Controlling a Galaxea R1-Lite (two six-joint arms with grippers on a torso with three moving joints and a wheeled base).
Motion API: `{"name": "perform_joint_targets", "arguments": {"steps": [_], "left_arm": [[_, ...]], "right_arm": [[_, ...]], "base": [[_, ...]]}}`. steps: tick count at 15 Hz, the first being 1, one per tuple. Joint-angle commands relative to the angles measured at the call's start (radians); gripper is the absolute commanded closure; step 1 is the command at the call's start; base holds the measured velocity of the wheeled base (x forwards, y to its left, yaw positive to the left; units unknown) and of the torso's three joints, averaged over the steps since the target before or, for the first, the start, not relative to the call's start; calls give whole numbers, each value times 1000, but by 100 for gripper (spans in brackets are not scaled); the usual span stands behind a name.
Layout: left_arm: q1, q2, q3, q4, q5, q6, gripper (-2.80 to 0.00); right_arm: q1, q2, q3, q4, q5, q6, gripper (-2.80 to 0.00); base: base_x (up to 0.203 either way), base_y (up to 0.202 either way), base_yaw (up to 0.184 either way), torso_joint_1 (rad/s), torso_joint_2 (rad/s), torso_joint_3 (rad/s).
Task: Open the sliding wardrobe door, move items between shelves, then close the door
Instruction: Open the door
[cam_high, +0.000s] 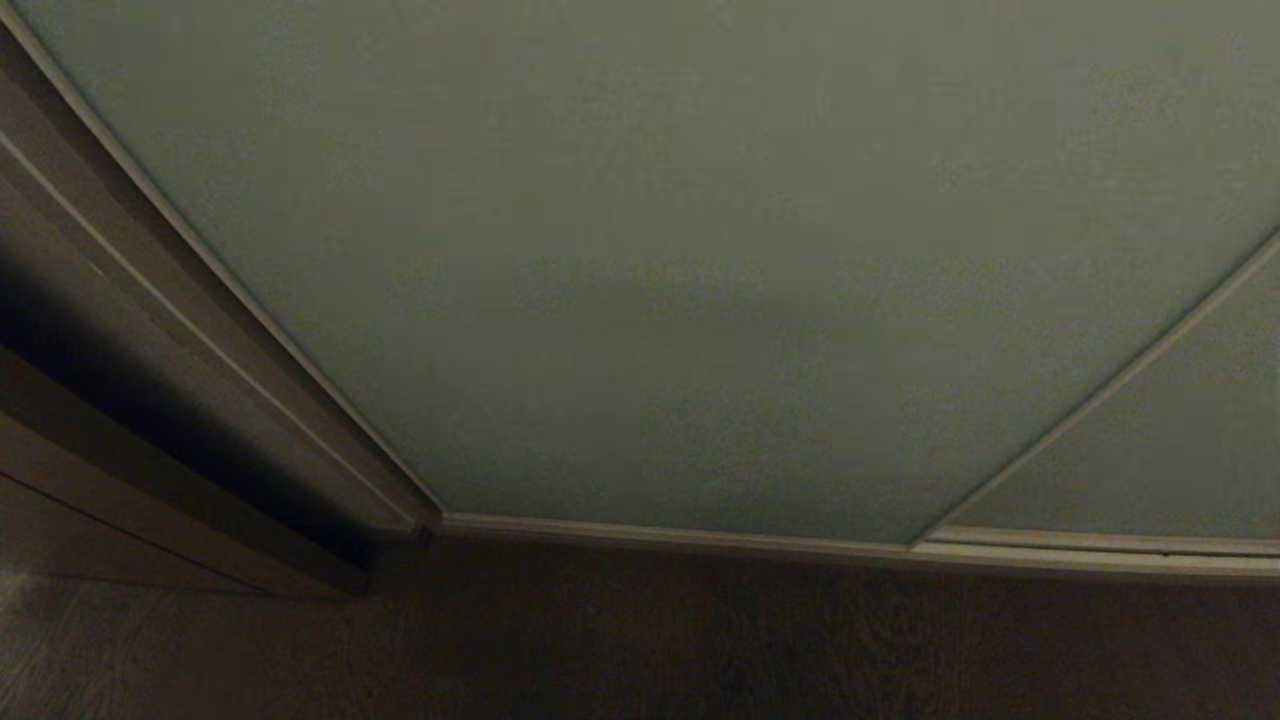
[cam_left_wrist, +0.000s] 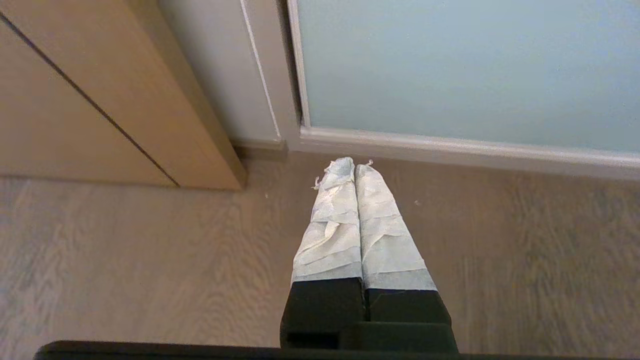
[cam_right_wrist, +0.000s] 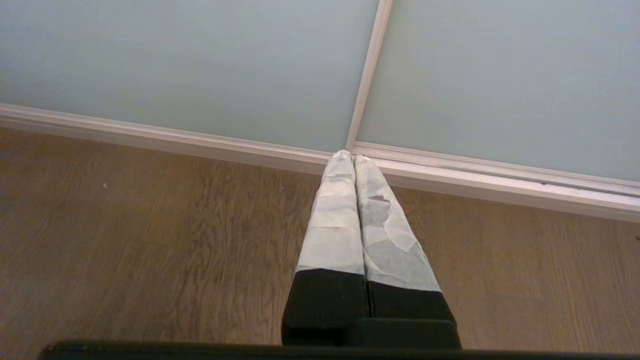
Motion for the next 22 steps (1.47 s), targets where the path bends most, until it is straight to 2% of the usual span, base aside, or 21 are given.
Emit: {"name": "perform_joint_targets", "arguments": {"steps": [1, 5, 8, 9, 10, 11, 12, 14, 15, 18, 20, 22], "left_arm": [[0, 0, 5, -13, 1, -30, 0], [2, 1, -8, -18, 8, -31, 0], [2, 3, -200, -13, 16, -10, 0], [2, 6, -276, -9, 23, 26, 0], [2, 13, -323, -10, 66, 112, 0], [1, 42, -354, -18, 138, 154, 0], [2, 86, -385, -30, 160, 161, 0], [3, 184, -469, -43, 180, 155, 0], [5, 244, -512, -47, 195, 127, 0], [10, 448, -623, -112, 311, 32, 0], [10, 554, -661, -236, 390, 7, 0], [11, 627, -679, -381, 421, -3, 0]], "right_arm": [[0, 1, 0, 0, 1, 0, 0], [0, 1, 0, 0, 1, 0, 0], [0, 0, 0, 0, 1, 0, 0], [0, 0, 0, 0, 1, 0, 0], [0, 0, 0, 0, 1, 0, 0], [0, 1, 0, 0, 1, 0, 0], [0, 0, 0, 0, 1, 0, 0], [0, 1, 0, 0, 1, 0, 0], [0, 0, 0, 0, 1, 0, 0], [0, 0, 0, 0, 1, 0, 0], [0, 0, 0, 0, 1, 0, 0], [0, 0, 0, 0, 1, 0, 0]], "base": [[0, 0, 0, 0, 0, 0], [0, 0, 0, 0, 0, 0], [0, 0, 0, 0, 0, 0], [0, 0, 0, 0, 0, 0], [0, 0, 0, 0, 0, 0], [0, 0, 0, 0, 0, 0], [0, 0, 0, 0, 0, 0], [0, 0, 0, 0, 0, 0], [0, 0, 0, 0, 0, 0], [0, 0, 0, 0, 0, 0], [0, 0, 0, 0, 0, 0], [0, 0, 0, 0, 0, 0]]}}
